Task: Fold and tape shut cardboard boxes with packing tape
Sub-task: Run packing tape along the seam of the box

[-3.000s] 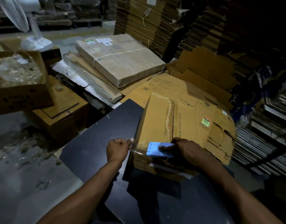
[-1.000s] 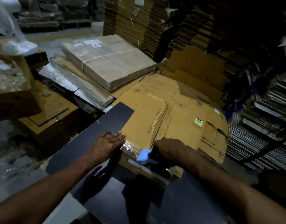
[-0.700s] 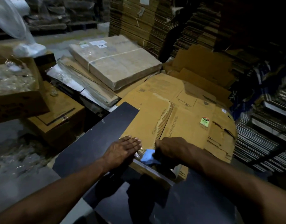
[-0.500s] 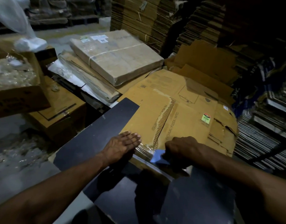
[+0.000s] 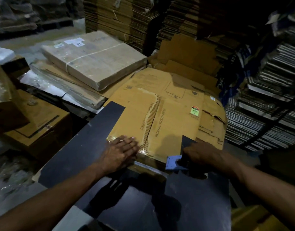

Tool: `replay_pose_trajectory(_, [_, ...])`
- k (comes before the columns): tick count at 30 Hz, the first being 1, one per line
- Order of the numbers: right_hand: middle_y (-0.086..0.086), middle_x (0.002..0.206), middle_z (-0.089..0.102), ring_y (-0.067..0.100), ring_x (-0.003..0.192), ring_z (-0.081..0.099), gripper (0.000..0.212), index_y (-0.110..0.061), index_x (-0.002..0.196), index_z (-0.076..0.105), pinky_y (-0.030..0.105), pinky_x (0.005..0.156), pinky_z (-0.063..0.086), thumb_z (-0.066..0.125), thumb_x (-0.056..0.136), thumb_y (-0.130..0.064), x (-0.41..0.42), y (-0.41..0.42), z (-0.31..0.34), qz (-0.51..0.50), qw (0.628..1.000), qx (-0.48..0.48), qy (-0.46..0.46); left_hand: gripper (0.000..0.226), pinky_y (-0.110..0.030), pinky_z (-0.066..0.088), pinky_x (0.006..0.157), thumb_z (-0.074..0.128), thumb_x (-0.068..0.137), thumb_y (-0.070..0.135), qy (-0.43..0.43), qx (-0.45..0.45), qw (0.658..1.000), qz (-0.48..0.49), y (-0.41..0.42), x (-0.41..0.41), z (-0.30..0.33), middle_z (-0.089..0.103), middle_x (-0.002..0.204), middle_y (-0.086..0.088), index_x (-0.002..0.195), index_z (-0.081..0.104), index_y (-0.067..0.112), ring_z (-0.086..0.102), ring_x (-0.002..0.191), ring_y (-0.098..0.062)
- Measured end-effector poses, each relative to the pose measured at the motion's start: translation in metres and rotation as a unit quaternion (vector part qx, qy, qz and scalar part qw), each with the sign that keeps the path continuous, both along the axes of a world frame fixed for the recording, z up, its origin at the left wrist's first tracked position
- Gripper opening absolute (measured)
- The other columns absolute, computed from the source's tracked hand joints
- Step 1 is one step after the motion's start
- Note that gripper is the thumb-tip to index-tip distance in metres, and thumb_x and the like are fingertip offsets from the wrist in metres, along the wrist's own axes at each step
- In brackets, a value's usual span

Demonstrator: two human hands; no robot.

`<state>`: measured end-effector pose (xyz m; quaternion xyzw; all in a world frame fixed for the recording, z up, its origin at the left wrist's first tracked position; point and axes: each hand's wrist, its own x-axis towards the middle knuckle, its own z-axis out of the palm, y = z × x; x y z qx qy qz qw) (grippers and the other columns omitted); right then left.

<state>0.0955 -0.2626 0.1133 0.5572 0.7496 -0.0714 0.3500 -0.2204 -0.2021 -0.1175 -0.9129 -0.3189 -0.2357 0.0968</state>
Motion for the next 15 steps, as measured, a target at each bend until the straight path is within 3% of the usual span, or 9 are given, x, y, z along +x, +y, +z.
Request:
replay_pose_trajectory(4, [0.004, 0.092, 0.071, 0.026, 0.085, 0.07, 0.056, -0.015, 0.099, 0.07, 0.046, 0.081, 0.06, 0.044, 0.108, -0.064, 0.008, -0.005, -0.009, -0.007, 0.999, 0.023, 0.029, 0.068, -0.047, 0.035, 0.13, 0.067, 0.103, 0.05, 0.047, -0.024, 0.995, -0.087, -0.016, 0.076, 0.009, 0.052, 0.166, -0.009, 0.159, 0.054, 0.013, 0.047, 0.155, -0.025])
replay_pose_trajectory(7, [0.005, 0.094, 0.07, 0.026, 0.085, 0.07, 0.055, -0.015, 0.101, 0.07, 0.042, 0.079, 0.059, 0.043, 0.109, -0.062, 0.017, -0.01, -0.017, -0.016, 0.999, 0.037, 0.028, 0.063, -0.044, 0.041, 0.125, 0.072, 0.095, 0.043, 0.093, -0.055, 0.992, -0.068, -0.019, 0.11, -0.002, 0.066, 0.153, -0.011, 0.148, 0.066, 0.01, 0.063, 0.142, -0.027])
replay_pose_trajectory(11, [0.001, 0.098, 0.067, 0.023, 0.085, 0.069, 0.05, -0.021, 0.103, 0.066, 0.04, 0.077, 0.06, 0.045, 0.106, -0.067, 0.031, -0.014, -0.029, -0.03, 0.996, 0.067, 0.05, 0.049, -0.045, 0.051, 0.119, 0.054, 0.1, 0.014, 0.065, -0.001, 0.996, -0.069, -0.019, 0.111, -0.017, 0.068, 0.149, -0.013, 0.145, 0.069, 0.008, 0.066, 0.138, -0.028])
replay_pose_trajectory(15, [-0.003, 0.103, 0.071, 0.021, 0.092, 0.07, 0.055, -0.027, 0.108, 0.07, 0.043, 0.083, 0.06, 0.045, 0.101, -0.075, 0.058, -0.022, -0.033, -0.08, 0.993, 0.057, 0.071, 0.049, -0.047, 0.052, 0.118, 0.054, 0.102, 0.008, 0.04, 0.004, 0.997, -0.07, -0.019, 0.113, -0.021, 0.063, 0.155, -0.015, 0.15, 0.064, 0.007, 0.063, 0.142, -0.03])
